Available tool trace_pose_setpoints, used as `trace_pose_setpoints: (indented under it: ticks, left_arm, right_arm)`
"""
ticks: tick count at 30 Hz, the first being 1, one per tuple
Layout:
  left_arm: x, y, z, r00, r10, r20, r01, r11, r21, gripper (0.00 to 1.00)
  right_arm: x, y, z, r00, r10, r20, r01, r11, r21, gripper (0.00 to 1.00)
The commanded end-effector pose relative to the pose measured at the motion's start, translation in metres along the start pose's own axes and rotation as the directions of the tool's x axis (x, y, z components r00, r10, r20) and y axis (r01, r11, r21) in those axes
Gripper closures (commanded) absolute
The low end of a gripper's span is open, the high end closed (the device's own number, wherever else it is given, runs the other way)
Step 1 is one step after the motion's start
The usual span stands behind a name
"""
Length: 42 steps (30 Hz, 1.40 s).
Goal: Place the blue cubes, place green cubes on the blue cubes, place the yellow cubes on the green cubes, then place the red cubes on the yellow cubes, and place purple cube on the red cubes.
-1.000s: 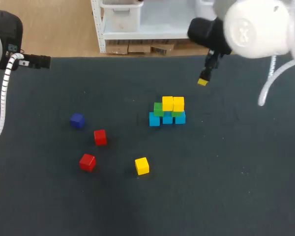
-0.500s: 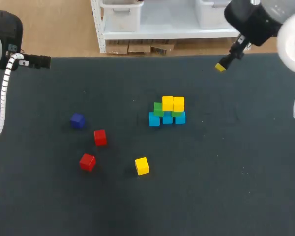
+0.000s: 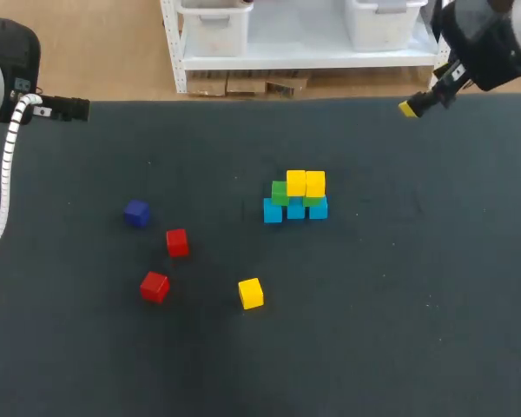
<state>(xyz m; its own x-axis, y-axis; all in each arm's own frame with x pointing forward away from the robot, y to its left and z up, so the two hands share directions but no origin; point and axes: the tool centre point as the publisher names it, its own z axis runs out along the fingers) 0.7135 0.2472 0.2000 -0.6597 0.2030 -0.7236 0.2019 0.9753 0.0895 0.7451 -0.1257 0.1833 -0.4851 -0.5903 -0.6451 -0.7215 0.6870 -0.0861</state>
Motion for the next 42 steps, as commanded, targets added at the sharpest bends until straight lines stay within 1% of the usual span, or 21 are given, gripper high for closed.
trace_pose_setpoints:
  ticks: [1, 22, 23, 25, 28, 31, 32, 33, 35, 37, 38, 42]
  left_arm:
    - [-0.001, 0.002, 0.0, 1.0, 0.002, -0.002, -0.002, 1.0, 0.008, 0.0]
    - [-0.001, 0.002, 0.0, 1.0, 0.002, -0.002, -0.002, 1.0, 0.008, 0.0]
    - [-0.003, 0.002, -0.003, 1.0, -0.006, 0.005, 0.006, 0.999, 0.031, 0.0]
    - [-0.006, -0.002, -0.009, 0.997, 0.067, 0.024, -0.068, 0.997, 0.039, 0.0]
    - [-0.003, -0.016, -0.014, 0.985, 0.175, -0.005, -0.174, 0.983, 0.056, 0.0]
    - [0.002, -0.034, -0.023, 0.952, 0.303, -0.034, -0.3, 0.952, 0.06, 0.0]
    - [0.004, -0.041, -0.026, 0.933, 0.358, -0.045, -0.354, 0.932, 0.072, 0.0]
    - [0.007, -0.048, -0.03, 0.906, 0.42, -0.048, -0.417, 0.907, 0.057, 0.0]
    - [0.011, -0.064, -0.039, 0.865, 0.499, -0.059, -0.493, 0.865, 0.092, 0.0]
    - [0.018, -0.083, -0.048, 0.791, 0.608, -0.071, -0.603, 0.793, 0.083, 0.0]
    - [0.021, -0.091, -0.051, 0.763, 0.64, -0.09, -0.634, 0.768, 0.091, 0.0]
    - [0.034, -0.122, -0.061, 0.694, 0.709, -0.123, -0.695, 0.705, 0.141, 0.0]
  right_arm:
    - [0.003, 0.002, -0.004, 0.999, 0.015, 0.042, -0.016, 1.0, 0.01, 0.0]
    - [0.003, 0.002, -0.004, 0.999, 0.014, 0.045, -0.015, 1.0, 0.008, 0.0]
    - [0.003, 0.002, -0.004, 0.999, 0.014, 0.045, -0.015, 1.0, 0.008, 0.0]
    - [0.003, 0.002, -0.004, 0.999, 0.014, 0.045, -0.015, 1.0, 0.008, 0.0]
    - [0.003, 0.002, -0.004, 0.999, 0.014, 0.045, -0.015, 1.0, 0.008, 0.0]
    - [0.003, 0.002, -0.004, 0.999, 0.014, 0.045, -0.015, 1.0, 0.008, 0.0]
    - [0.003, 0.002, -0.004, 0.999, 0.014, 0.045, -0.015, 1.0, 0.008, 0.0]
    - [0.003, 0.002, -0.004, 0.999, 0.014, 0.045, -0.015, 1.0, 0.008, 0.0]
    - [0.003, 0.002, -0.004, 0.999, 0.014, 0.045, -0.015, 1.0, 0.008, 0.0]
    - [0.003, 0.002, -0.004, 0.999, 0.014, 0.045, -0.015, 1.0, 0.008, 0.0]
    - [0.003, 0.002, -0.004, 0.999, 0.014, 0.045, -0.015, 1.0, 0.008, 0.0]
    - [0.003, 0.002, -0.004, 0.999, 0.014, 0.045, -0.015, 1.0, 0.008, 0.0]
